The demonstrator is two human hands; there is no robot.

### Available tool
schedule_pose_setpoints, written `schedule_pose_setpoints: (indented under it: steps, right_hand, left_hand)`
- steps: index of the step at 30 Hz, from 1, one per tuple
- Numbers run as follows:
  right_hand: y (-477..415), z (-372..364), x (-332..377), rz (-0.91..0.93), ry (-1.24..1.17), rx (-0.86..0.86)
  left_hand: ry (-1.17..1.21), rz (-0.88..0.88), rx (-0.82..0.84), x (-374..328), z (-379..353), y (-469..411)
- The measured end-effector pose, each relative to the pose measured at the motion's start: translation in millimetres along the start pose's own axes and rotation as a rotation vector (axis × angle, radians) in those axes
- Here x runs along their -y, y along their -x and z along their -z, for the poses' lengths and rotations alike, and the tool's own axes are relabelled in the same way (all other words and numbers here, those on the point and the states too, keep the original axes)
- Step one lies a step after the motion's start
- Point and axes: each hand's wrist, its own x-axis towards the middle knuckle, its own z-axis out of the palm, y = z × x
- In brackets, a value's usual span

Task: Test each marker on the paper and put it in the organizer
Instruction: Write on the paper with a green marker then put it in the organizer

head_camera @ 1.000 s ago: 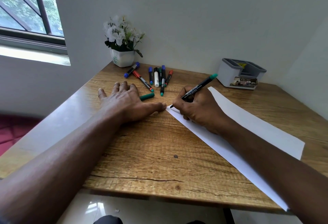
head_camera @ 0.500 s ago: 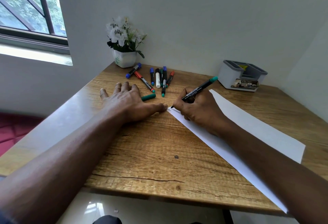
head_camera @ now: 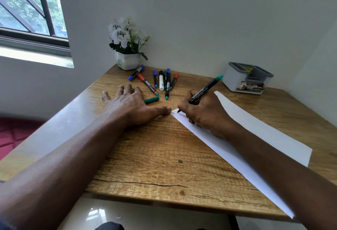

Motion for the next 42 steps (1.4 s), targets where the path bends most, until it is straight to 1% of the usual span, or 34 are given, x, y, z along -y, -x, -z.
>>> schedule_pose_setpoints:
  steps: [4, 11, 17, 23, 30, 34, 40, 42]
  right_hand:
    - [0.5, -1.0, 0.3, 0.013, 0.007, -0.008]
    - [0.6, -1.0, 1.2, -0.025, -0.019, -0.016]
    - [0.1, -3.8, -2.1, -0.022, 0.006, -0.119]
    - [-0.4, -3.8, -0.8, -0.005, 0.058, -0.086]
    - [1.3, -1.9, 0.8, -0.051, 0.012, -0.064]
    - [0.3, -2.9, 2.0, -0.052, 0.038, -0.092]
    - [2.0, -3.8, 0.8, -0.099, -0.027, -0.107]
    - [1.0, -2.6, 0.8, -0.132, -0.09, -0.119]
  left_hand:
    - [0.004, -0.001, -0.01, 0.6, 0.1, 1.2]
    - [0.007, 0.001, -0.004, 1.0, 0.7, 1.6]
    - [0.011, -0.001, 0.001, -0.5, 1.9, 2.9]
    - [0.016, 0.001, 0.002, -0.8, 2.4, 4.1]
    - [0.01, 0.002, 0.006, -0.7, 2.4, 3.1]
    - [0.02, 0.002, 0.006, -0.5, 2.8, 3.9]
    - [0.033, 0.002, 0.003, -0.6, 2.7, 4.8]
    - [0.044, 0.004, 0.002, -0.7, 3.2, 5.0]
